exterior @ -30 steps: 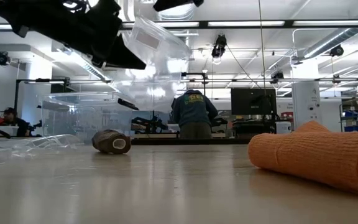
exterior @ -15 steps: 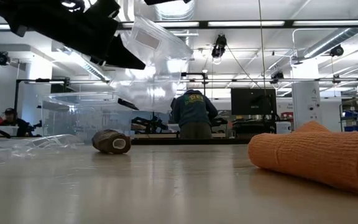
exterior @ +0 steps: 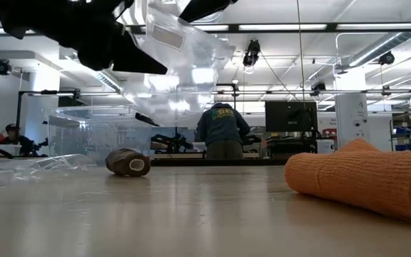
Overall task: Roll bandage
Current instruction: Put the brown bandage into the zip bag
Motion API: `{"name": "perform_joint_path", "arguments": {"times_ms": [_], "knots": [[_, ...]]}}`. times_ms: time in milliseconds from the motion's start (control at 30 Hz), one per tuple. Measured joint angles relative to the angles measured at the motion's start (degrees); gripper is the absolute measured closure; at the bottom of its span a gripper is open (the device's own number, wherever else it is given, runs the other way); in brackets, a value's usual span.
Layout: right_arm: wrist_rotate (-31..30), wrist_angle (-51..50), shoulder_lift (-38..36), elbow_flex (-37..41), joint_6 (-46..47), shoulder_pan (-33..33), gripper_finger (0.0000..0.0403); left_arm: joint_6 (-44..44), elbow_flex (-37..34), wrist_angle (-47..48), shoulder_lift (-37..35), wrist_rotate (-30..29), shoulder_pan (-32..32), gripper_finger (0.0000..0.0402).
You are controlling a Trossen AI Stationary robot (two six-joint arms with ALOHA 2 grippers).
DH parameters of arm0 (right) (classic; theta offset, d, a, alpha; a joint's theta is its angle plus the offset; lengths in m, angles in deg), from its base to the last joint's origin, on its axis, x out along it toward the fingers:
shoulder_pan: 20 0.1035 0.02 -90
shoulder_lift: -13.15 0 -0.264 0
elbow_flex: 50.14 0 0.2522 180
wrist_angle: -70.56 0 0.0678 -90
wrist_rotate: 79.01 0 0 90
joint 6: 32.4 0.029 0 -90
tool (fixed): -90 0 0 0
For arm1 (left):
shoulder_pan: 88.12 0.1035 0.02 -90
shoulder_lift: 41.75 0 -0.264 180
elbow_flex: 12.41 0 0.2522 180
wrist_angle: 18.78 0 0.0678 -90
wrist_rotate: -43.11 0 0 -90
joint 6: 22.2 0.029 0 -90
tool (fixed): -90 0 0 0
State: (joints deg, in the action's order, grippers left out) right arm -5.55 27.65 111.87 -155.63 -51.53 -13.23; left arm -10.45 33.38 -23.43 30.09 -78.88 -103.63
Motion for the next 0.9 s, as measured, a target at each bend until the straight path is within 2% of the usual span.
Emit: {"name": "perform_joint_path", "arguments": {"times_ms": [300,433,533,633,700,800,900], "knots": [[0.01,-4.06,1.92,0.01,0.07,-0.45,0.032,3.8,0.09,0.0,-1.73,0.02,-0.37,0.0401],[-0.48,-5.45,2.56,0.09,0.51,-0.43,0.0363,4.5,0.09,1.23,-3.88,-0.03,-0.7,0.039],[-4.87,-6.68,2.0,-0.23,1.14,-0.41,0.0396,4.07,0.11,4.62,-6.29,-0.05,-1.1,0.0363],[-10.3,-8.88,1.29,-0.57,2.93,-0.54,0.0392,2.25,0.11,8.69,-8.7,-1.65,-1.53,0.0325],[-11.74,-9.9,1.14,-0.59,3.85,-0.82,0.0395,1.5,0.11,9.65,-10.26,-3.68,-1.97,0.0298],[-11.93,-10.94,1.16,-0.59,5.37,-1.08,0.0401,1.33,0.11,5.57,-11.66,-4.37,-2.39,0.0258],[-11.92,-10.74,1.16,-0.59,6.6,-1.17,0.0401,3.8,0.13,0.21,-11.64,-1.75,-2.39,0.0226]]}}
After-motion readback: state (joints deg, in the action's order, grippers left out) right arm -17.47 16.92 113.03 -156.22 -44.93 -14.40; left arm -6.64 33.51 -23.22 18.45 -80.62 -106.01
